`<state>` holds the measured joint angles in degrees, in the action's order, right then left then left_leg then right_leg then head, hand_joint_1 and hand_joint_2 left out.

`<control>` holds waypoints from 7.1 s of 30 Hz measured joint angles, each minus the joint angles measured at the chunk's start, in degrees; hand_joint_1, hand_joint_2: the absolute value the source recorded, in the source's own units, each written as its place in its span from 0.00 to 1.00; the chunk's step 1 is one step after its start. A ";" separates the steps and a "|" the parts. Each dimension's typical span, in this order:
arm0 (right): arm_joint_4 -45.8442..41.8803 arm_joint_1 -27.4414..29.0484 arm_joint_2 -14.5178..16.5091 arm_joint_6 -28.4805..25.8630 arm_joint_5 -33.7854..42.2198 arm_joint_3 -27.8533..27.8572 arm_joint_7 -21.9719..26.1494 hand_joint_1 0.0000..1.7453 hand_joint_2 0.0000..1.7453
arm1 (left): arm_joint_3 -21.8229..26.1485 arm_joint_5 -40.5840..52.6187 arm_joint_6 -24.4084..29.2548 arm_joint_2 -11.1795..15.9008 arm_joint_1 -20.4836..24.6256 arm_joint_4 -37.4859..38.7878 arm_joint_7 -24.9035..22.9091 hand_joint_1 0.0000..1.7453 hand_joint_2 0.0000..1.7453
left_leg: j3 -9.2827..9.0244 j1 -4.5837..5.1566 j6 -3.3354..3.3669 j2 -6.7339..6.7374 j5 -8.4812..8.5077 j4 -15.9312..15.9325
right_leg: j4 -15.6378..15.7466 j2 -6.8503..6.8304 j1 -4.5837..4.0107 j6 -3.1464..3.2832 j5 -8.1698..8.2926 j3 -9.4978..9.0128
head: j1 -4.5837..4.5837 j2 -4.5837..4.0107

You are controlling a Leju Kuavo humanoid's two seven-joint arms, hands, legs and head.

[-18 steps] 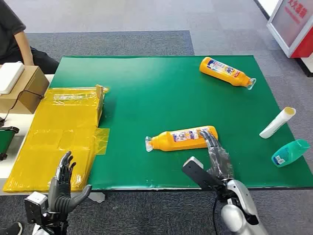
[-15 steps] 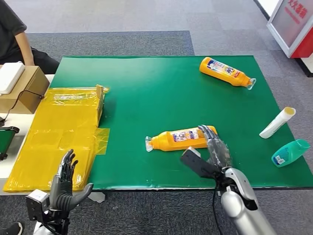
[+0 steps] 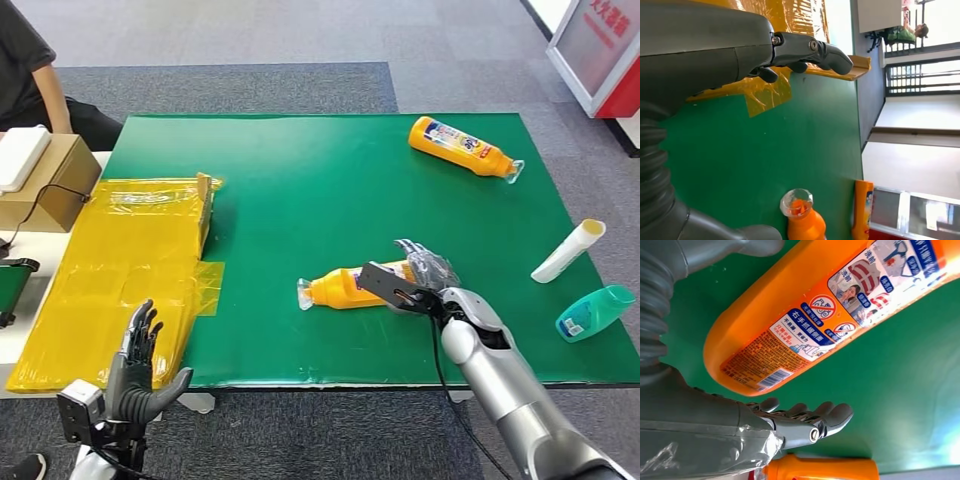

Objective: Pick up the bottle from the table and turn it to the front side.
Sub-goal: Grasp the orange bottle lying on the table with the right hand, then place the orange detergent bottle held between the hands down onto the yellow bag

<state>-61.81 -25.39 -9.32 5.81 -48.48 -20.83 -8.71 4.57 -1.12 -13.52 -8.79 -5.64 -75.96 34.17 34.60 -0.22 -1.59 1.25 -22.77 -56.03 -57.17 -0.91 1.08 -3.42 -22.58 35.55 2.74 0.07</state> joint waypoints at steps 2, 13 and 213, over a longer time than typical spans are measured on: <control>2.77 -1.81 -0.09 0.77 -0.04 -1.03 -0.54 0.00 1.00 | 0.00 -0.15 -0.09 0.00 0.05 0.19 0.07 0.00 1.00 | 0.00 0.00 0.00 0.00 0.00 0.00 | 0.00 0.00 0.00 0.00 0.00 0.00 | 0.01 0.00; 13.83 -9.00 -0.55 5.36 -0.78 -5.31 -1.94 0.07 1.00 | 0.25 -0.16 -0.20 0.05 0.54 1.76 1.10 0.00 1.00 | -0.02 0.00 0.00 0.00 0.00 -0.01 | 0.00 -0.01 0.00 0.00 0.00 -0.01 | 0.00 0.00; -0.94 11.32 13.21 -11.00 14.74 -10.78 17.70 0.00 1.00 | -48.51 39.94 -3.94 25.61 46.61 19.09 -39.86 0.00 1.00 | 0.17 -0.08 -0.19 -0.02 0.35 -0.01 | -0.08 0.01 -0.10 0.16 0.27 0.24 | 0.00 0.00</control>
<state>-62.75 -14.07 3.89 -5.19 -33.74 -31.60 8.99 -43.94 38.82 -17.46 16.82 40.98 -56.88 -5.68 34.77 -0.30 -1.78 1.23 -22.43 -56.04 -57.25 -0.90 0.98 -3.25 -22.32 35.79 2.74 0.07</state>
